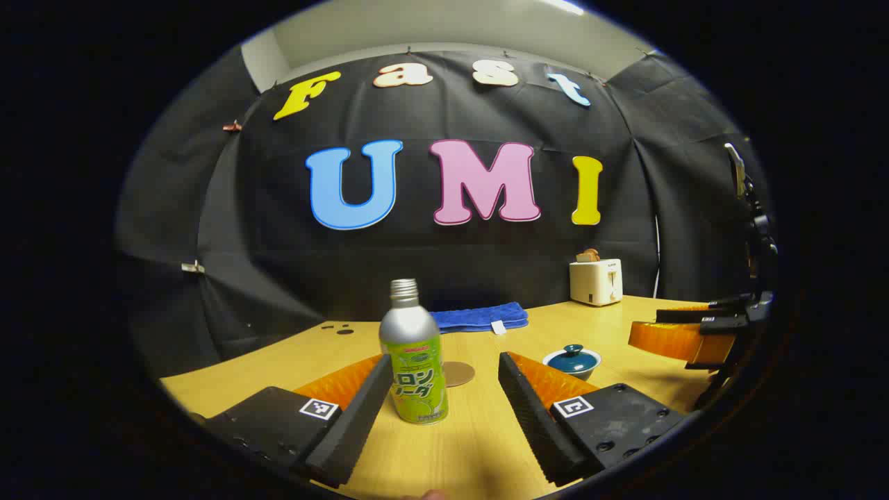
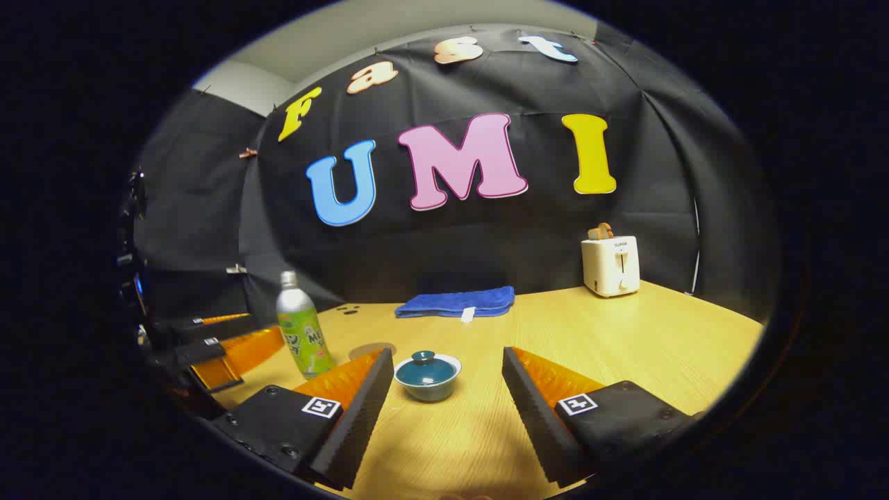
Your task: Open the teacup lid with one hand, grasp the water bottle and pour water into the teacup with the other hand; after pouring, place the water bottle on the coaster and then close the teacup lid.
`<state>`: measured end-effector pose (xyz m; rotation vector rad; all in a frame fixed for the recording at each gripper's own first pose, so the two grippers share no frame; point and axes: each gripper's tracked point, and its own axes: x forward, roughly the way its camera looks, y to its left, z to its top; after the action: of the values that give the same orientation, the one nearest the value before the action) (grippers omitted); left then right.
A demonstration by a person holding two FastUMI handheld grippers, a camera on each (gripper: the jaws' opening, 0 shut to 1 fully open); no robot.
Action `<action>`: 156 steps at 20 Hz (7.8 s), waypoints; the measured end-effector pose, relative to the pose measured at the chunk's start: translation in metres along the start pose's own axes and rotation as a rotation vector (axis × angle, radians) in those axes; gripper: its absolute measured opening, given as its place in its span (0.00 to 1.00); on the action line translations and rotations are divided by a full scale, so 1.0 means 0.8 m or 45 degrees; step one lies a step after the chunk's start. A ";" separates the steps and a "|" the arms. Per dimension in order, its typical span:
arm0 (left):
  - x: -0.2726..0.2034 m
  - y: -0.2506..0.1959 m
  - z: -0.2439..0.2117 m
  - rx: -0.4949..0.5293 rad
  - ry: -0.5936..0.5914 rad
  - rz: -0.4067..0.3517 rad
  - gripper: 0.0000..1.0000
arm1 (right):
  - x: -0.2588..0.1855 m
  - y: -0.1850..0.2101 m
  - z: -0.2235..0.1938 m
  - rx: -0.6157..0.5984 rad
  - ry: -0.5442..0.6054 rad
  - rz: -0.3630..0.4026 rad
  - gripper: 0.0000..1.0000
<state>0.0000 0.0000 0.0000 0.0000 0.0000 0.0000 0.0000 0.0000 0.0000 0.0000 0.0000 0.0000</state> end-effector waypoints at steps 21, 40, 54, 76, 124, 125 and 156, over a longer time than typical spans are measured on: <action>0.033 0.053 -0.023 -0.023 0.054 0.021 0.98 | 0.029 0.019 -0.010 -0.119 -0.015 -0.102 0.98; 0.034 0.048 -0.024 -0.024 0.053 0.002 0.98 | 0.120 0.032 -0.061 -0.179 0.292 0.011 0.68; 0.035 0.048 -0.024 -0.023 0.052 0.008 0.98 | 0.119 0.034 -0.054 -0.163 0.270 0.043 0.28; 0.101 0.024 -0.023 -0.020 0.048 -0.082 0.98 | 0.056 -0.053 -0.003 -0.122 -0.022 -0.133 0.27; 0.187 -0.099 -0.034 2.167 0.080 -0.521 0.78 | 0.069 -0.147 0.008 -0.119 -0.018 -0.124 0.27; 0.186 -0.099 -0.034 2.200 0.092 -0.535 0.79 | 0.070 -0.147 0.008 -0.119 -0.018 -0.123 0.27; 0.198 -0.109 0.002 2.755 0.077 -0.541 0.79 | 0.070 -0.147 0.009 -0.119 -0.017 -0.122 0.27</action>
<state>0.1583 -0.0870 0.0018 2.1638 0.0608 -0.4246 0.0558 -0.1179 0.0071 -0.0935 -0.0137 -0.0961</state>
